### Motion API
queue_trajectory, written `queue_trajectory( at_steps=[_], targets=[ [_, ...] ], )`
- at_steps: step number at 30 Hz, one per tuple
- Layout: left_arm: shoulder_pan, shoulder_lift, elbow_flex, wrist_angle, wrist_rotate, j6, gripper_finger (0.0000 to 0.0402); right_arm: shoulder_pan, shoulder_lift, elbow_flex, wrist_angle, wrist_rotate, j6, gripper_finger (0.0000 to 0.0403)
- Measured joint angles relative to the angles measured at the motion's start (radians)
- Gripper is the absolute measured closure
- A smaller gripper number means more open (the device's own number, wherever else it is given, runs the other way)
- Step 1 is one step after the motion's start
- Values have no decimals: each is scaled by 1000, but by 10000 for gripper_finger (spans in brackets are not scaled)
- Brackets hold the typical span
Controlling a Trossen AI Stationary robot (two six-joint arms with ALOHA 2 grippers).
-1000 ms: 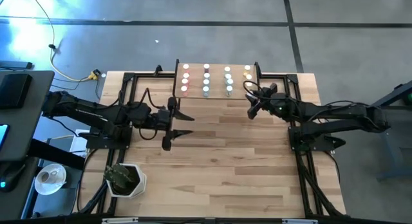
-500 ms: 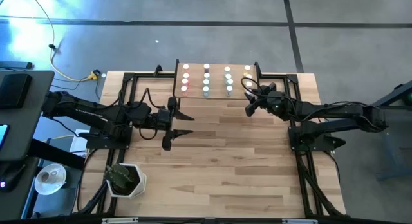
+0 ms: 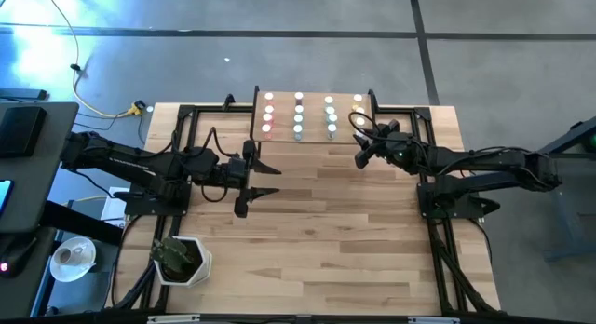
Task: Pick and place medicine bottles onto shelf by color
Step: Put the yellow pill bottle on the shelf aligned with the other yellow pill bottles
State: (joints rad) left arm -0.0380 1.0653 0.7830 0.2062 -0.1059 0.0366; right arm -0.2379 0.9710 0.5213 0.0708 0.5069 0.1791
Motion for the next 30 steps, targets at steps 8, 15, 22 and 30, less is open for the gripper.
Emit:
queue_trajectory(
  at_steps=[8, 15, 22, 30],
  targets=[
    [0, 0, 0, 0, 0, -7, 202, 0, 0, 0, -1, 18, 4, 285],
    [0, 0, 0, 0, 0, -7, 202, 0, 0, 0, 0, 27, 0, 285],
    [0, 0, 0, 0, -2, -7, 202, 0, 0, 0, 0, 40, 2, 274],
    [0, 0, 0, 0, -2, -7, 202, 0, 0, 0, 0, 39, 3, 263]
  ],
)
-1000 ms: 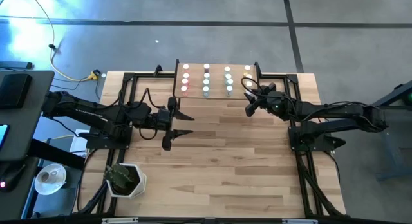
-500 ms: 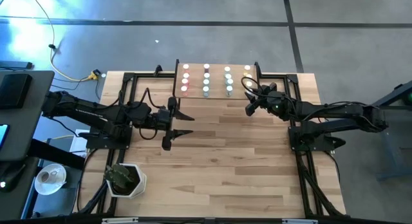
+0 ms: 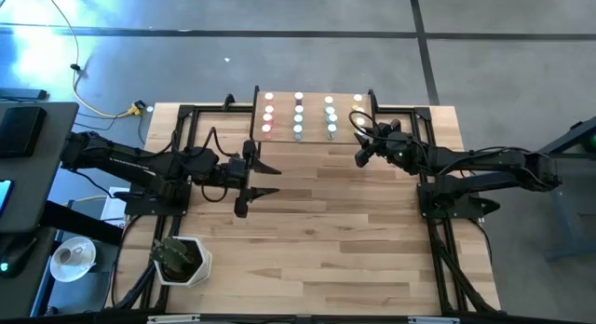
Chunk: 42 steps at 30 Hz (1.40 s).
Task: Pick and place medicine bottles onto shelf by color
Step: Put the yellow pill bottle on the shelf aligned with the other yellow pill bottles, then return to Home Position
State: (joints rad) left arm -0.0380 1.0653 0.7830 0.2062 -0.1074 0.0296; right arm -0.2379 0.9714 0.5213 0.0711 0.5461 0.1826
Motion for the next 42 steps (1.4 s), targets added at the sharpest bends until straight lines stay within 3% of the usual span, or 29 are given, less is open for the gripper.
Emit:
queue_trajectory(
  at_steps=[28, 34, 42],
  targets=[
    [0, 0, 0, 0, 0, 0, 202, 3, -121, 0, 24, -15, -7, 263],
    [-4, 0, 0, -2, 0, 0, 202, 3, -166, 0, 24, -88, -8, 263],
    [-40, -52, -2, -94, -4, 8, 202, 9, -238, 0, 54, -275, -7, 263]
  ],
)
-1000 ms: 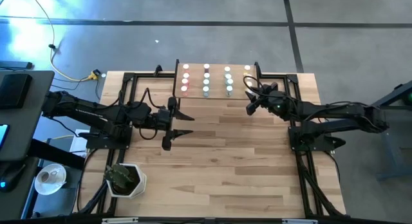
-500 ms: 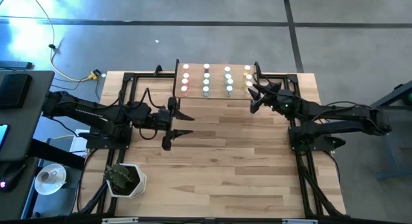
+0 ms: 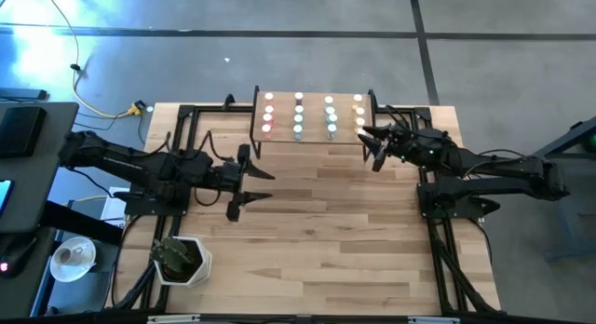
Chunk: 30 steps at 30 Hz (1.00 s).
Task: Pick and place medicine bottles onto shelf by color
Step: Return to Home Position
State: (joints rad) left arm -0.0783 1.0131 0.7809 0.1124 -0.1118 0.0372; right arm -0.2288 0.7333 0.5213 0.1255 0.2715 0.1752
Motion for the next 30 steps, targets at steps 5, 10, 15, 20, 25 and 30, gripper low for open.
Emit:
queue_trajectory(
  at_steps=[5, 10, 15, 20, 25, 30],
  targets=[
    [-29, -85, -43, -4, -14, 0, 202, 64, -16, 0, 21, -47, -34, 263],
    [-45, -204, -144, 15, -64, -9, 202, 147, -15, 0, 22, -37, -97, 263],
    [-47, -344, -254, 8, -67, 0, 202, 198, -15, 0, 20, -37, -183, 263],
    [-47, -485, -358, -6, -67, 8, 202, 215, -15, 0, 4, -44, -206, 263],
    [-47, -614, -450, -20, -67, -5, 202, 216, -26, 0, -2, -39, -215, 263],
    [-47, -724, -526, -23, -68, -8, 202, 216, -80, 0, -23, -39, -247, 263]
  ],
)
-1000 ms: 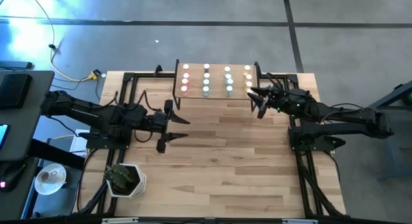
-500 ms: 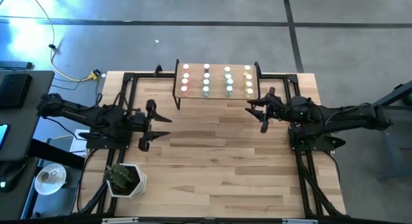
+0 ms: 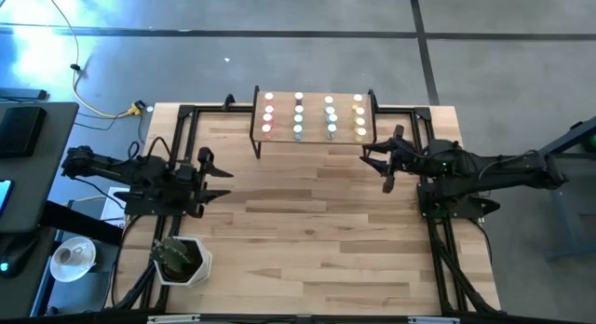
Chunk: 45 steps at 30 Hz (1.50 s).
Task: Pick and place medicine bottles onto shelf by color
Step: Return to Home Position
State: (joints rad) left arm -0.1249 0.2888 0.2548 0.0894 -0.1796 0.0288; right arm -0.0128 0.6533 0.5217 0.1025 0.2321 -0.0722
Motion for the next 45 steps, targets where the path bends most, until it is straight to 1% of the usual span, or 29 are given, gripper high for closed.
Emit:
queue_trajectory(
  at_steps=[5, 8, 11, 16, 22, 32, 36, 38, 43, 45],
  targets=[
    [0, -85, -48, -22, -19, -1, 202, 0, -79, 0, -48, 0, -14, 263],
    [0, -125, -79, -27, -20, -5, 202, 0, -119, -4, -90, 0, 6, 263],
    [0, -156, -95, -49, -26, -19, 202, 0, -153, -60, -86, 0, 37, 263],
    [0, -181, -95, -116, -71, -55, 202, 0, -201, -190, 42, 0, 56, 263],
    [0, -183, -95, -129, -75, -75, 202, 0, -244, -307, 156, 0, 76, 263],
    [0, -183, -95, -129, -75, -95, 202, 0, -263, -458, 323, 0, 143, 263],
    [0, -183, -95, -130, -75, -97, 202, 0, -263, -482, 335, 0, 148, 263],
    [0, -183, -112, -97, -75, -100, 202, 0, -263, -495, 337, 0, 159, 263],
    [0, -185, -240, 83, -75, -102, 202, 0, -263, -512, 337, 0, 180, 263],
    [0, -187, -245, 61, -84, -105, 202, 0, -263, -512, 344, 0, 168, 263]
  ],
)
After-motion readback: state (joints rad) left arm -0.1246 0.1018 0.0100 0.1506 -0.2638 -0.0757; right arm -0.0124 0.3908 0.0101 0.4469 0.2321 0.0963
